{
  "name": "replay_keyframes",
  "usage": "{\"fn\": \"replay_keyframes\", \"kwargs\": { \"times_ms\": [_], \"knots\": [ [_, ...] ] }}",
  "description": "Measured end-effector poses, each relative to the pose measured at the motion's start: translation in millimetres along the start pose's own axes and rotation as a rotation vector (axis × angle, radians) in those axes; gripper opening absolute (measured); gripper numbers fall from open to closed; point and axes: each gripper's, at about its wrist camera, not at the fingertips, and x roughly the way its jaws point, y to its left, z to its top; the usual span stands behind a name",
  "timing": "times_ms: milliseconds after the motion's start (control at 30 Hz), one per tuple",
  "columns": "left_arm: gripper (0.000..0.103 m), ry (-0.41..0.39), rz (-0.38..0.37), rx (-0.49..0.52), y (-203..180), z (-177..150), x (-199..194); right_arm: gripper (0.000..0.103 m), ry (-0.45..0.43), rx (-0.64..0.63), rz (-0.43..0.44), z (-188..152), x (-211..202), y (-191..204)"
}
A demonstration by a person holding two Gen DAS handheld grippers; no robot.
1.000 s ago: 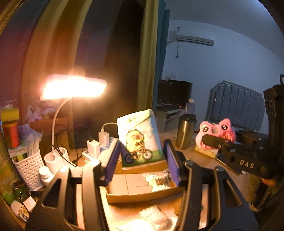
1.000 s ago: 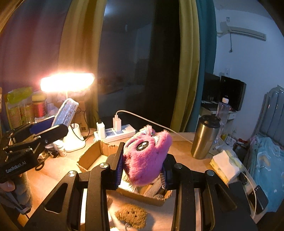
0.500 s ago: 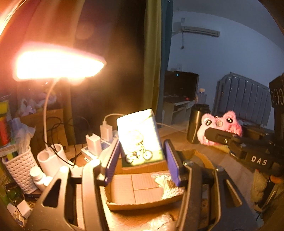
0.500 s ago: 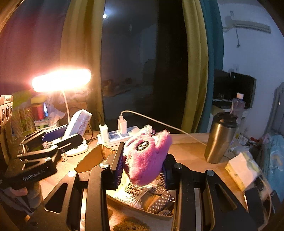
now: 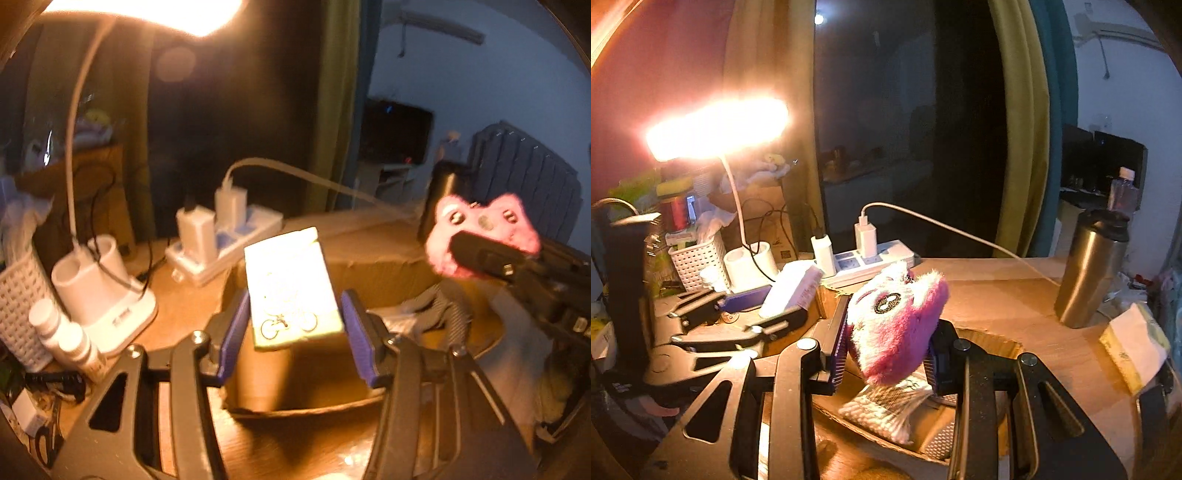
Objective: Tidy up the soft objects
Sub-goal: 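Release the tissue pack into the box with the left tool while the right tool drops the pink plush in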
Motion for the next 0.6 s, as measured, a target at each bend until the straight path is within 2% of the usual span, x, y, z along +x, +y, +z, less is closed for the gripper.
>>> {"fn": "replay_keyframes", "kwargs": {
  "times_ms": [100, 200, 500, 600],
  "knots": [
    [0.056, -0.004, 0.007, -0.022, 6.5, -0.5, -2.0, 0.036, 0.009, -0.003, 0.014, -1.2, 7.7, 2.9],
    [0.066, -0.021, 0.001, -0.036, 10.6, -1.2, -6.9, 0.036, 0.027, -0.011, 0.022, -3.0, 16.6, 5.6],
    [0.066, -0.059, 0.013, -0.095, 28.9, -3.7, -26.8, 0.037, 0.073, -0.037, 0.042, -5.2, 37.1, 23.2],
    [0.066, -0.072, 0.023, -0.101, 31.9, -4.4, -32.0, 0.046, 0.088, -0.041, 0.054, -5.5, 42.4, 29.7]
  ]
}}
